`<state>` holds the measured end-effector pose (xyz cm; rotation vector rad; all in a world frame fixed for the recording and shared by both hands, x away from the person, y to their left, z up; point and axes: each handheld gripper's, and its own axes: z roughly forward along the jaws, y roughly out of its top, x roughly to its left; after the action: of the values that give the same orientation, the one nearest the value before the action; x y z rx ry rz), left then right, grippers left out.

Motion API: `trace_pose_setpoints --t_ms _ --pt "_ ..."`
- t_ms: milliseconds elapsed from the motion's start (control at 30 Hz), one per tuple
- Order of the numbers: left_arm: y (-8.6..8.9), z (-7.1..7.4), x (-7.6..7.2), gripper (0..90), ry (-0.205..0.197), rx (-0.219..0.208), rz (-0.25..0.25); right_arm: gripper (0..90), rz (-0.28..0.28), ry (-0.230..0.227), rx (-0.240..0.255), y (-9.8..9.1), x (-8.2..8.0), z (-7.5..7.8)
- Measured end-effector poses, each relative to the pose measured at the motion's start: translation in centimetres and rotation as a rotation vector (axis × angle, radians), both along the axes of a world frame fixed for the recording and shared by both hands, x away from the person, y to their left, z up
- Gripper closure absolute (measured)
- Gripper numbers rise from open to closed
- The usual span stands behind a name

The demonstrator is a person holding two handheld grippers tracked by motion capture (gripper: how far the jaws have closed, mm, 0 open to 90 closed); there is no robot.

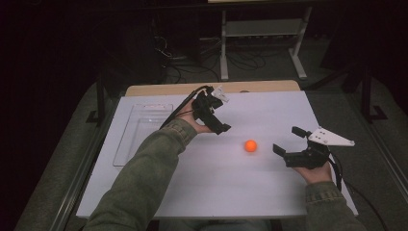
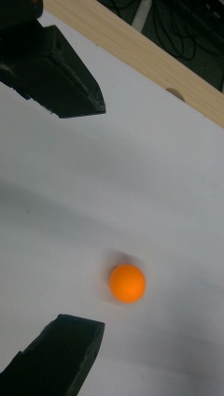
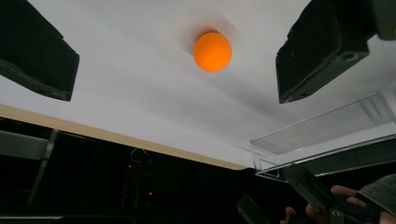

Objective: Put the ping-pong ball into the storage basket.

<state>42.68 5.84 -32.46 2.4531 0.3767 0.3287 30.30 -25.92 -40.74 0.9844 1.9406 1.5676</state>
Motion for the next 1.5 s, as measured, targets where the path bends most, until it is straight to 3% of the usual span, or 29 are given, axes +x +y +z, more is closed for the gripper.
trace_pose_setpoints --t_ms 500,1500 --pt "-1.9 -2.1 0.6 0.0 0.025 0.032 -0.031 0.0 0.003 0.005 -0.001 0.2 0.0 -0.1" --pt "-5.2 -5.4 1.1 0.0 0.027 0.122 -0.094 0.0 0.007 0.003 0.002 0.1 0.1 0.0"
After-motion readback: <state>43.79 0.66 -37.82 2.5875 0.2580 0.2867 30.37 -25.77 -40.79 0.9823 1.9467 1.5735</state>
